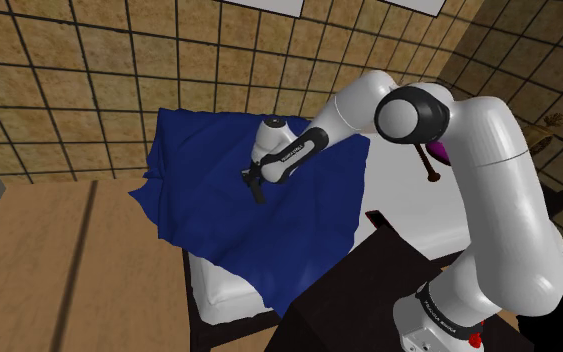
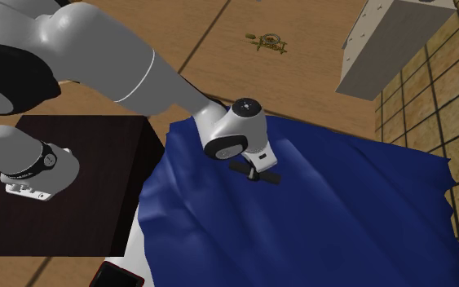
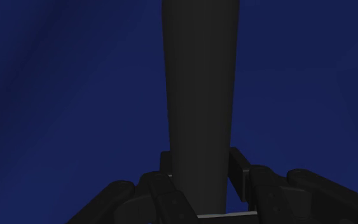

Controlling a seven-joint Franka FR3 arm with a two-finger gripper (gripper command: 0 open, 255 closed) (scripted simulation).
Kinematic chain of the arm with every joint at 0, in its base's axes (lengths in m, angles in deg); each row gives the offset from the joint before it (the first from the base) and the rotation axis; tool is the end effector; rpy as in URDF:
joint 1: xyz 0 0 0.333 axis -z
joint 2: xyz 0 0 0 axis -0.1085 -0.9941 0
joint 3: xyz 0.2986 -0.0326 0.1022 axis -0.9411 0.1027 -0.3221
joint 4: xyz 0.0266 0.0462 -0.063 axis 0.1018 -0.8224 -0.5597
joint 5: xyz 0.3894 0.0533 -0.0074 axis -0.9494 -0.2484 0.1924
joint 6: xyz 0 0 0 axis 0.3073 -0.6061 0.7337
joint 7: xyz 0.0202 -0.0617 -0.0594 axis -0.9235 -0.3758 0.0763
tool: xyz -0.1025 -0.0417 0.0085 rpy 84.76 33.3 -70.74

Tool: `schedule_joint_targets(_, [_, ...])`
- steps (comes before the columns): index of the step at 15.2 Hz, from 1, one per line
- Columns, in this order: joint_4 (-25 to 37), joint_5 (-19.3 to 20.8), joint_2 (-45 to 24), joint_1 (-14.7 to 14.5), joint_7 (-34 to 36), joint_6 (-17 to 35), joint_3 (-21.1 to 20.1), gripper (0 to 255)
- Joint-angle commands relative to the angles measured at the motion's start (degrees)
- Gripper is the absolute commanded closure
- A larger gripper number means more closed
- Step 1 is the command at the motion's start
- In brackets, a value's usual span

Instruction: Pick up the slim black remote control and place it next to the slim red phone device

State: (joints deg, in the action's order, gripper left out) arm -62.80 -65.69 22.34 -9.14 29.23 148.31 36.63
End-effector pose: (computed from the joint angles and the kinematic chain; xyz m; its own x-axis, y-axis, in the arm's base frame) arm 0.6707 0.0422 0.1031 0.9166 -0.3313 0.2237 -0.3466 -0.9375 0.0319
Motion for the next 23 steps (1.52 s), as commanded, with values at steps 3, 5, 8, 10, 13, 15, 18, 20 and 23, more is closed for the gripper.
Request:
schedule_joint_targets(3, [-1.2, -0.2, 2.6, 0.4, -0.6, -1.5, -0.4, 255])
schedule_joint_targets(5, [-1.8, -0.4, 4.0, 0.6, -0.8, -2.3, -0.7, 255])
schedule_joint_targets(8, [-2.5, -0.6, 6.0, 0.8, -1.2, -3.5, -1.0, 255])
schedule_joint_targets(10, [-3.0, -0.8, 7.2, 1.0, -1.5, -4.3, -1.3, 255])
schedule_joint_targets(13, [-3.5, -1.1, 9.1, 1.2, -1.9, -5.7, -1.6, 255])
schedule_joint_targets(15, [-6.7, -0.9, 11.1, 1.7, -2.1, -4.5, -1.5, 255])
schedule_joint_targets(18, [-15.1, -0.1, 15.7, 3.1, -2.6, -0.4, -0.9, 255])
schedule_joint_targets(20, [-20.3, 0.5, 18.5, 4.1, -3.1, 2.2, -0.4, 255])
schedule_joint_targets(23, [-27.6, 1.5, 22.4, 5.7, -4.1, 5.9, 0.5, 255])
